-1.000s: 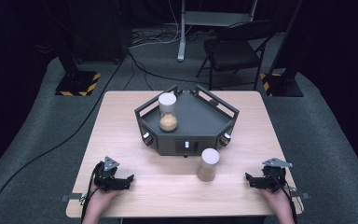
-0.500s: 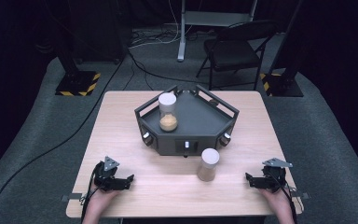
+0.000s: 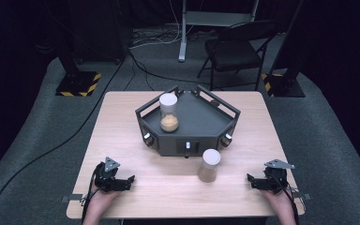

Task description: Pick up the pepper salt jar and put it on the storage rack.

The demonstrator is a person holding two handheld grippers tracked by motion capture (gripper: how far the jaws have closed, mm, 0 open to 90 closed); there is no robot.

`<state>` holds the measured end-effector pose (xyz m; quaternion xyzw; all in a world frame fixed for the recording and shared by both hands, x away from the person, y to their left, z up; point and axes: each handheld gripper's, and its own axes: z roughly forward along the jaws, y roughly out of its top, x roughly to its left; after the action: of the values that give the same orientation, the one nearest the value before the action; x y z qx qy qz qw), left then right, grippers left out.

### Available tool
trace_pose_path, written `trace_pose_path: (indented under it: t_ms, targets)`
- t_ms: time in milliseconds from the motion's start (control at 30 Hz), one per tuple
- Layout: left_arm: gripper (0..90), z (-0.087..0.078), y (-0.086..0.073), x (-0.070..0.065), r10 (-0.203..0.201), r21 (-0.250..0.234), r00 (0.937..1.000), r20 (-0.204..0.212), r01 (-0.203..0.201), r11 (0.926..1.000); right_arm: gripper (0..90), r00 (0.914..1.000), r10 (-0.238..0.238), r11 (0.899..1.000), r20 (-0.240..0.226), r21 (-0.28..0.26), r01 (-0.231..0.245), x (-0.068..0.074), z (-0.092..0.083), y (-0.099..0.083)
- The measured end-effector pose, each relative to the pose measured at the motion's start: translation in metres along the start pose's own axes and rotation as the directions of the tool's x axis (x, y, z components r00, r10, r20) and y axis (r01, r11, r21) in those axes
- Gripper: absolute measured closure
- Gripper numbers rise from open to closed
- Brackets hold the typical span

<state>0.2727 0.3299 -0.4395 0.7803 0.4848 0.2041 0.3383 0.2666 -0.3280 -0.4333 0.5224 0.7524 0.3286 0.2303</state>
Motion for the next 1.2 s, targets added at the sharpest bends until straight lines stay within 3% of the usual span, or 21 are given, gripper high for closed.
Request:
trace_pose_path:
  t_ms: [267,600,933,1200]
  targets:
    - [1.9,0.000,0.000,0.000,0.000,0.000,1.0000,0.000,0.000,1.0000,6.5,0.9992,0.017,1.000,-0.036,-0.007,-0.017,-0.004,-0.004,0.002]
    - [1.9,0.000,0.000,0.000,0.000,0.000,1.0000,0.000,0.000,1.0000,8.3,0.9955,-0.002,0.997,-0.095,-0.072,-0.005,0.001,-0.021,0.008]
    - [1.8,0.000,0.000,0.000,-0.002,0.000,1.0000,-0.002,0.002,1.0000,8.0,0.9845,-0.043,0.991,-0.170,-0.135,0.020,0.012,-0.036,0.012]
    - [1.8,0.000,0.000,-0.001,-0.005,-0.002,1.0000,-0.002,0.005,1.0000,7.9,0.9677,-0.080,0.984,-0.239,-0.172,0.039,0.021,-0.042,0.020]
